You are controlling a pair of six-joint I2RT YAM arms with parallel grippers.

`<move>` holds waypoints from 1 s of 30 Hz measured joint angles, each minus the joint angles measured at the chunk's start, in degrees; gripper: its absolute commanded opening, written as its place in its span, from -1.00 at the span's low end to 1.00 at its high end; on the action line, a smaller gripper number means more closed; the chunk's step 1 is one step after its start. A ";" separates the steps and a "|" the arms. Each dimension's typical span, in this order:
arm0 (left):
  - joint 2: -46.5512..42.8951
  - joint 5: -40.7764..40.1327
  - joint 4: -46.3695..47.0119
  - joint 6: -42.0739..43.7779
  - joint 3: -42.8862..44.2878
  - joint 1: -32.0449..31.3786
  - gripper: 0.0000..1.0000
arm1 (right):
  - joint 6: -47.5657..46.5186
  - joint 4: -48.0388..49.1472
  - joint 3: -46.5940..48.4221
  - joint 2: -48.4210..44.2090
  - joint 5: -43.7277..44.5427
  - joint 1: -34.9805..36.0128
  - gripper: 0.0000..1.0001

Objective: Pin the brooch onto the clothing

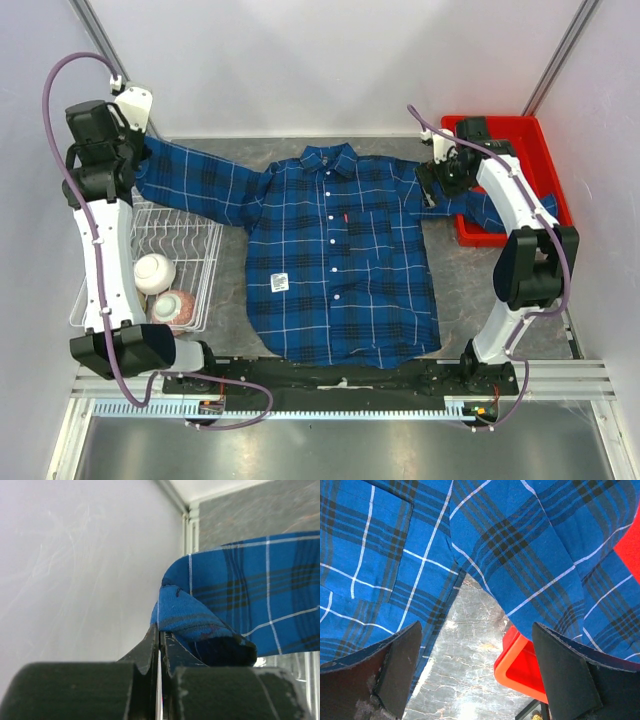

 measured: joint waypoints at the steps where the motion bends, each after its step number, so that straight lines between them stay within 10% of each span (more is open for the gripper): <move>1: -0.35 -1.44 0.79 0.02 -1.49 0.44 -0.97 | -0.11 -0.02 0.33 0.57 -0.07 0.04 0.96; 17: -2.49 -12.72 15.41 8.63 -21.38 11.21 -0.91 | -0.66 0.07 0.98 1.90 -0.31 1.40 0.96; 22: -3.04 -13.00 18.43 11.26 -28.87 11.37 0.06 | -0.76 0.11 0.98 1.90 -0.55 3.48 0.96; 30: -2.27 -5.60 12.63 8.76 -30.82 11.80 0.57 | -1.49 1.75 -1.40 0.68 -5.40 10.91 0.96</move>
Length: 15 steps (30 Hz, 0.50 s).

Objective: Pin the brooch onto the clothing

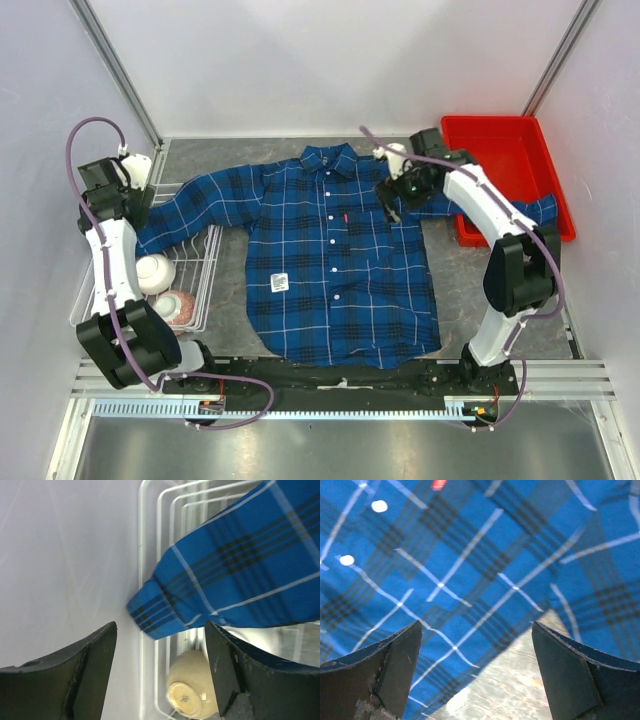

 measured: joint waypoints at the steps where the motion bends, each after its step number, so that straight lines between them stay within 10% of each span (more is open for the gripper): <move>1: 0.00 2.36 -1.49 -1.03 1.05 -0.04 0.58 | 0.11 0.52 -1.29 -0.79 -0.61 1.20 0.96; 7: -1.03 16.79 -8.87 -8.87 8.55 -0.17 0.59 | 4.09 8.04 -11.32 -7.89 -2.27 16.63 0.79; 15: -5.79 28.52 -13.25 -16.98 7.37 -0.17 0.60 | 9.35 19.43 -11.67 -5.81 0.02 42.86 -0.02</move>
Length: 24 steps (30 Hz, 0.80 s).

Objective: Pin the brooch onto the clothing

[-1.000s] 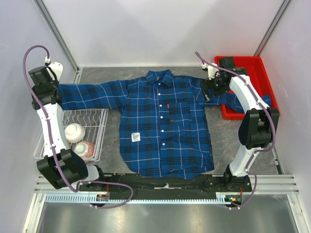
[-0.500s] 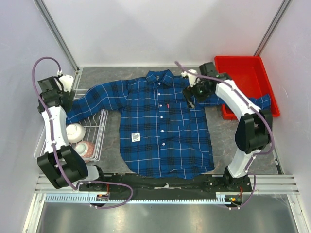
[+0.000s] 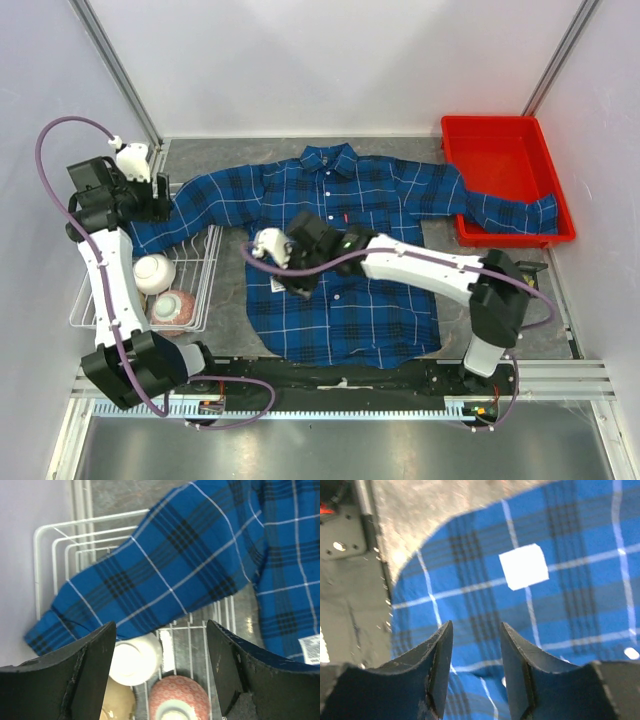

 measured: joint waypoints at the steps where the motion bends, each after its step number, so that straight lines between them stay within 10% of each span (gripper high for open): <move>1: -0.55 0.79 -0.42 -0.66 -0.74 0.00 0.61 | 0.70 0.79 0.74 1.53 0.37 2.47 -0.03; 24: -8.37 6.75 -1.18 -5.11 -10.16 0.00 0.63 | 8.50 11.82 5.25 21.49 15.02 20.31 0.09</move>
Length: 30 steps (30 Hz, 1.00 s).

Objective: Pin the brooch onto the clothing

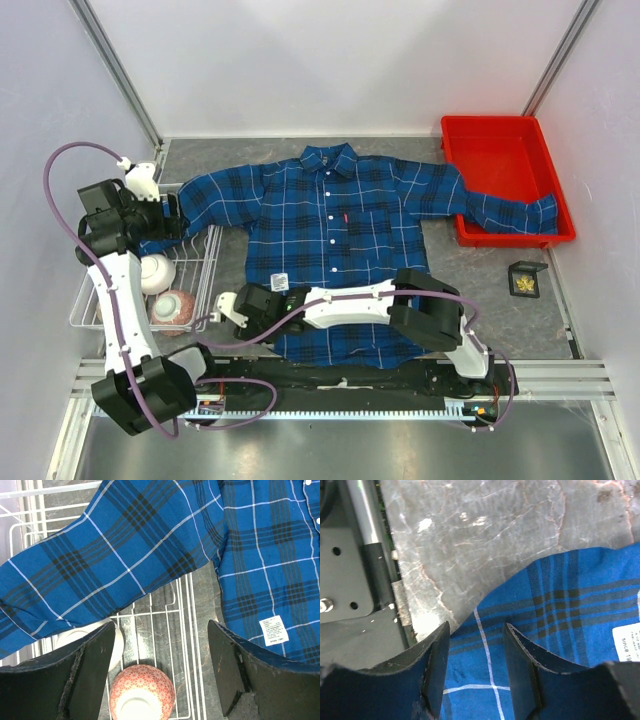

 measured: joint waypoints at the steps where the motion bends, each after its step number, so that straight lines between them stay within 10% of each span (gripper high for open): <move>1: -0.33 0.00 0.07 -0.02 -0.13 0.00 0.63 | 0.00 0.31 0.00 0.22 0.66 -0.07 0.07; 6: -0.94 0.17 0.83 -0.24 -0.22 0.00 0.63 | 0.39 1.90 0.00 1.73 2.45 -0.24 -0.10; 12: -0.87 0.55 0.94 -0.44 -0.22 0.00 0.63 | 0.55 3.10 0.00 2.01 3.67 -0.17 -1.00; 30: 1.07 4.00 1.20 -0.37 -0.20 0.00 0.61 | 1.38 -3.32 -2.78 -11.85 -10.51 -22.32 -1.00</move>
